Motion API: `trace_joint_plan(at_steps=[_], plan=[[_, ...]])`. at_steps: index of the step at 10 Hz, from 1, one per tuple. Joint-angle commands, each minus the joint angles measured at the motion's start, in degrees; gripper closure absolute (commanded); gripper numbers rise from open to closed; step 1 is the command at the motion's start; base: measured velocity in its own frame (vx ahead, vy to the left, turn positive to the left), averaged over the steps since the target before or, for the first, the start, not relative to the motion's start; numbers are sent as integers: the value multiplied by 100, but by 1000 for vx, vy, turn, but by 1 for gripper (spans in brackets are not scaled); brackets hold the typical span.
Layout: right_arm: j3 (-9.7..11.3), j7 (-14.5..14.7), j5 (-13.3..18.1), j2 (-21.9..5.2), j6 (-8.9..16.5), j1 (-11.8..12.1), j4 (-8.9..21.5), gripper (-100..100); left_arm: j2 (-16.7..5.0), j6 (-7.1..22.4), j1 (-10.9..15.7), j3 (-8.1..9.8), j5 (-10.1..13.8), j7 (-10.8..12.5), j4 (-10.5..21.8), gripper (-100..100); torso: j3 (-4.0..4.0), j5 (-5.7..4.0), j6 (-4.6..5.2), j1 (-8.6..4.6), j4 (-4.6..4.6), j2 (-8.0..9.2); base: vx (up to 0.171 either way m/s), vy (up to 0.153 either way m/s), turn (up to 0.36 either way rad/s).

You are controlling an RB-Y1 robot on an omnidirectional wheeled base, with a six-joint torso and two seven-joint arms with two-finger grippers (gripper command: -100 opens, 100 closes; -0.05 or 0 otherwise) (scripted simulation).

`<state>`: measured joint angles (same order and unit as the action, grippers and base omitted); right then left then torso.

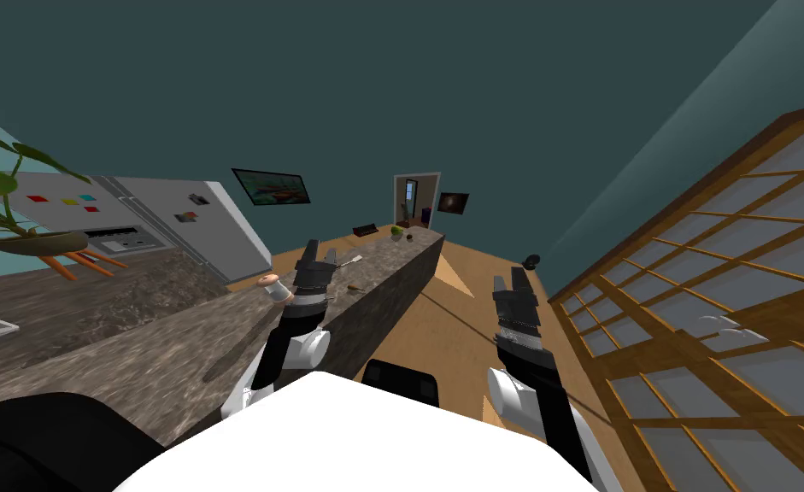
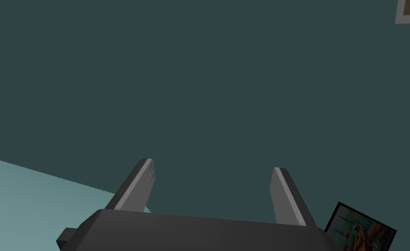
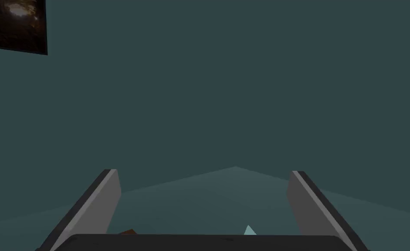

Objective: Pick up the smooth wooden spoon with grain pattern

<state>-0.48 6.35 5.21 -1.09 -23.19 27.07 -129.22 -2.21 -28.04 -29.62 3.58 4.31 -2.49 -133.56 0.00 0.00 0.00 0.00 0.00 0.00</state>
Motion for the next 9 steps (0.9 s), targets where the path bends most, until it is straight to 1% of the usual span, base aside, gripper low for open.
trace_joint_plan(at_steps=[1,3,6,7,8,9], plan=[[0,0,0,0,0,0,0,0,-158,173,-62,91,-64,-38,-26,-100,0,0,0,0,0,0,-32,-3,-128],[0,0,0,0,0,-1,0,0,-299,426,-150,221,-153,-91,-63,-100,11,0,1,2,4,20,-66,5,-131],[0,0,0,0,0,-1,0,0,-475,920,-341,485,-326,-200,-127,-100,17,0,1,2,7,30,-71,-1,-160],[0,0,0,0,0,-1,0,0,-475,995,-341,485,-326,-200,-127,-100,17,0,2,0,6,28,-45,6,-76],[0,0,0,0,0,0,0,0,-520,1218,-417,587,-388,-241,-149,-100,13,1,-1,4,5,21,-45,3,-111],[0,0,0,0,0,-1,0,0,-559,1386,-498,693,-451,-282,-171,-100,11,1,1,4,4,19,-60,-4,-241]])
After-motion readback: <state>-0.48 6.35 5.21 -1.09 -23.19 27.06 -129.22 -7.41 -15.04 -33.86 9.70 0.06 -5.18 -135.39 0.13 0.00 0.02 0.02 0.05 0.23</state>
